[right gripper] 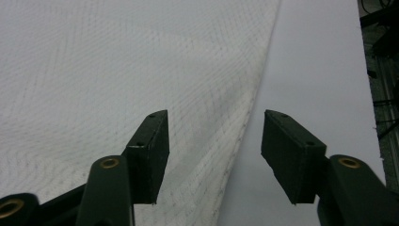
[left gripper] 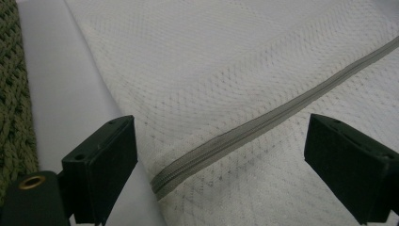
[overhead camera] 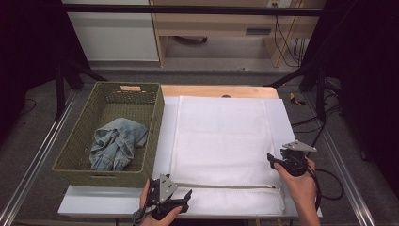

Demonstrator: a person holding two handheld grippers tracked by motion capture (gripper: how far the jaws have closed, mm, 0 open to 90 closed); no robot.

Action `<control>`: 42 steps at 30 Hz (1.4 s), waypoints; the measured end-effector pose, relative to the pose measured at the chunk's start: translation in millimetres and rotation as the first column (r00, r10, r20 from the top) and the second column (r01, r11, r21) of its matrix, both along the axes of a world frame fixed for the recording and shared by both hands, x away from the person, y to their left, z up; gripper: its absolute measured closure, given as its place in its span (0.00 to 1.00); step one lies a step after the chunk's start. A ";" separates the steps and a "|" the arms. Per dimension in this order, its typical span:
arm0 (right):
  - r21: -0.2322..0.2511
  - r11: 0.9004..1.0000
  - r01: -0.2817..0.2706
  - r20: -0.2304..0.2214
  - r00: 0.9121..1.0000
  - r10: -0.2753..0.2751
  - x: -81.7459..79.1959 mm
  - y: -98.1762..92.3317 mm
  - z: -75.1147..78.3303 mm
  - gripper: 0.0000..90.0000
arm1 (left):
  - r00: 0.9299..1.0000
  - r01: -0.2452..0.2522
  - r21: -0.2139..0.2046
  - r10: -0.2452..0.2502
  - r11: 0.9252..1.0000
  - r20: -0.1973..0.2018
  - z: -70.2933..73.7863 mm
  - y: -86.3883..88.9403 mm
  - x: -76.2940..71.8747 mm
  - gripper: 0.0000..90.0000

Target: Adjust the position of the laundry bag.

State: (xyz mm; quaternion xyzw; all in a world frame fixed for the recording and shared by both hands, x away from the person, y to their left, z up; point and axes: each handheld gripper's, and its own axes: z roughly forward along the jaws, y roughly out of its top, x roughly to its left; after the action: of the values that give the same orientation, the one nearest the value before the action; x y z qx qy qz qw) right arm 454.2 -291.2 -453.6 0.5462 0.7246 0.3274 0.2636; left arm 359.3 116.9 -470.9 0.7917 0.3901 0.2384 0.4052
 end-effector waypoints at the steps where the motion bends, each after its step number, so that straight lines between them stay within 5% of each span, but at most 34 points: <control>1: 0.000 1.000 0.001 -0.009 1.000 -0.001 0.0 -0.4 -1.6 0.49 | 1.000 0.000 -0.002 0.000 1.000 -0.002 -0.2 -0.5 -0.2 0.11; 17: -0.028 0.999 0.017 -0.082 0.996 -0.019 3.5 -5.5 -19.6 0.63 | 1.000 -0.008 0.008 0.008 1.000 -0.006 -0.6 -0.6 -1.1 0.14; 29: -0.016 1.000 -0.021 -0.088 0.996 0.020 2.5 0.3 -18.6 0.99 | 1.000 -0.010 0.007 0.010 1.000 -0.011 1.4 0.8 -5.0 0.19; 42: -0.002 1.000 -0.025 -0.065 0.998 0.025 2.1 -1.8 -15.7 0.99 | 0.997 -0.067 0.034 0.068 0.997 -0.030 2.1 12.4 -18.4 0.26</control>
State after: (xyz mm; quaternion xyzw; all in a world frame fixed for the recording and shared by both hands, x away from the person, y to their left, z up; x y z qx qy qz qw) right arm 456.4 -293.0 -469.3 0.5471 0.7401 0.3115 0.2365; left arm 340.9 129.3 -468.8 0.7883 0.4188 0.2462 0.3777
